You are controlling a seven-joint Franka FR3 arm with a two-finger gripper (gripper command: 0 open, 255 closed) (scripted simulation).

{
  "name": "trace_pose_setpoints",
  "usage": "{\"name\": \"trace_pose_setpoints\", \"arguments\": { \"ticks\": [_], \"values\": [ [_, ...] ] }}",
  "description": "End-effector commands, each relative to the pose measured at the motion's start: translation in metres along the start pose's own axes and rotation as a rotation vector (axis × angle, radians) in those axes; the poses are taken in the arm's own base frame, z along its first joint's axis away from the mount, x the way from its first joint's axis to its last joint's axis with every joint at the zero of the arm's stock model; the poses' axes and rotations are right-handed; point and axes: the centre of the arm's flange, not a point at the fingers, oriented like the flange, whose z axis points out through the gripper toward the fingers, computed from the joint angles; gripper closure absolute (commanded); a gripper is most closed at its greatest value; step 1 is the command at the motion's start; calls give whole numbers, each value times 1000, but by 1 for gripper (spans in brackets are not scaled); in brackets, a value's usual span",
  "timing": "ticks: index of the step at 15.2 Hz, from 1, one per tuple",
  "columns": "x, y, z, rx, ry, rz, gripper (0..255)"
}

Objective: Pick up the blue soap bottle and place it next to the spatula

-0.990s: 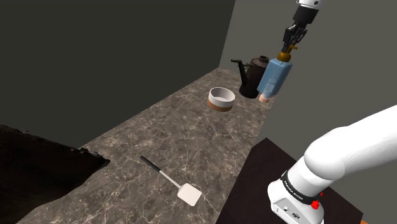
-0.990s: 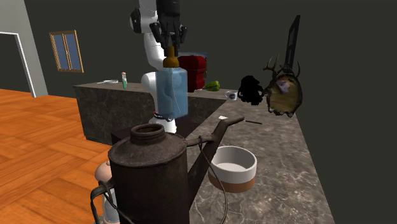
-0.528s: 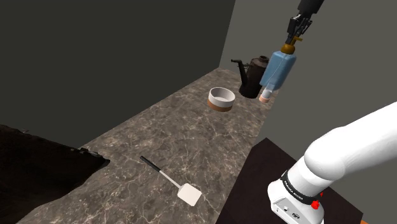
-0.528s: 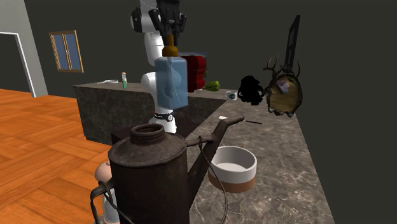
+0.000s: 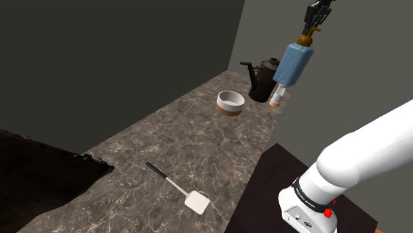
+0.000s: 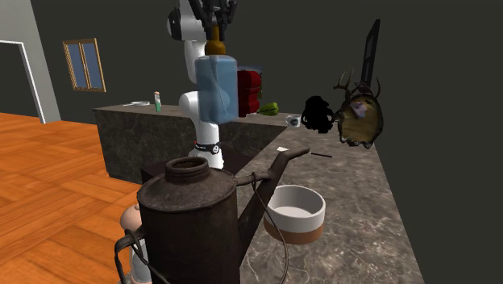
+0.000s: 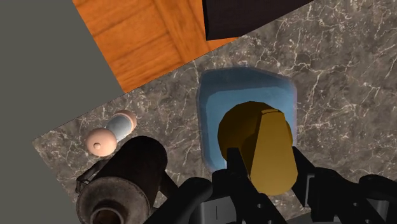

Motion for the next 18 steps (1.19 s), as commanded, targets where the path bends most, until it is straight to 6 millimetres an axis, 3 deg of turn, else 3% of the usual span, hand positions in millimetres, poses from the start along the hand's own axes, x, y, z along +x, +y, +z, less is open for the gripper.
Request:
{"name": "trace_pose_setpoints", "arguments": {
  "ticks": [1,5,18],
  "values": [
    [-1,0,-11,0,0,0,255],
    [-1,-1,-31,0,0,0,255],
    [8,-160,33,0,0,0,255]
  ]
}}
